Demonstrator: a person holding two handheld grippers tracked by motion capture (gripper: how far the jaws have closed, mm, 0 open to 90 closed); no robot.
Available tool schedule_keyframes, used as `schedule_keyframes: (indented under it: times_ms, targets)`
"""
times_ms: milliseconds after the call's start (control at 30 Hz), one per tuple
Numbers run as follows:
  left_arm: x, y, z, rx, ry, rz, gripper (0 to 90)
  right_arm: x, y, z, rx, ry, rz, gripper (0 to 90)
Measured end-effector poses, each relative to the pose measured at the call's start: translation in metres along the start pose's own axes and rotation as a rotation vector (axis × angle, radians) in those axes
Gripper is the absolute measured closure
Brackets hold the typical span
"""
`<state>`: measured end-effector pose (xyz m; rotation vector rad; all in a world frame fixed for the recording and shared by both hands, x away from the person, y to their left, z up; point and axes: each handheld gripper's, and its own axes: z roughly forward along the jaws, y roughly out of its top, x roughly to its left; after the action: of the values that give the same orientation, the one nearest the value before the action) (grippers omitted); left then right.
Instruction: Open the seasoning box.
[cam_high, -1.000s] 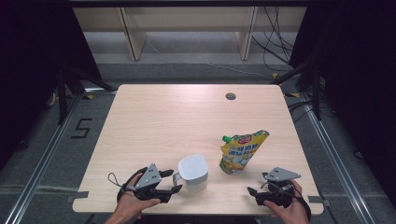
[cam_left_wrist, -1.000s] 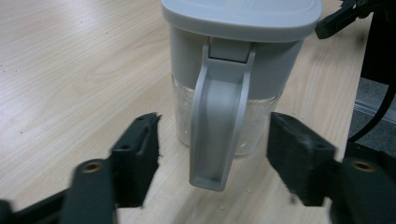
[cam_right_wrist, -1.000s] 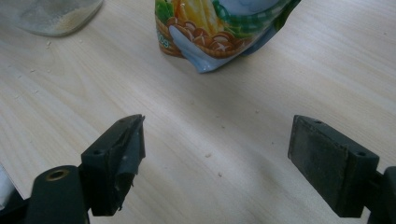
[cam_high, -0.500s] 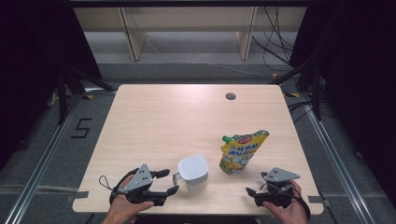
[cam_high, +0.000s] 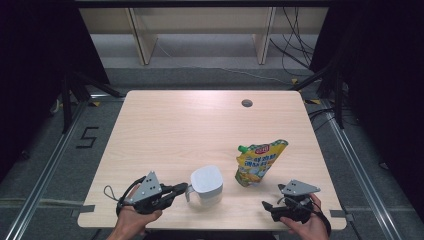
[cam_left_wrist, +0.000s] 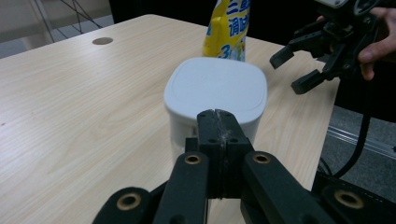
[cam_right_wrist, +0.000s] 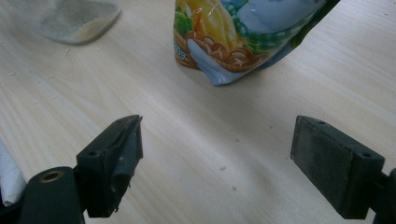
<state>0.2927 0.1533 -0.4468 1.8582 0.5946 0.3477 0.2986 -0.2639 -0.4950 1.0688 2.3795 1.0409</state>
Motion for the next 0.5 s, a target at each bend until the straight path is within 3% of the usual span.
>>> schedule_keyframes:
  times_ms: [167,267,500]
  targets:
    - [-0.003,0.012,0.006,0.003,-0.01,0.025,89.0,0.0,0.0,0.0,0.003,0.004,0.006,18.1]
    - [-0.003,0.018,0.011,-0.004,-0.012,0.019,89.0,0.0,0.0,0.0,0.003,0.005,0.006,18.4]
    - [-0.001,0.021,0.023,0.018,-0.014,0.02,89.0,0.0,0.0,0.0,0.0,0.008,0.003,18.6]
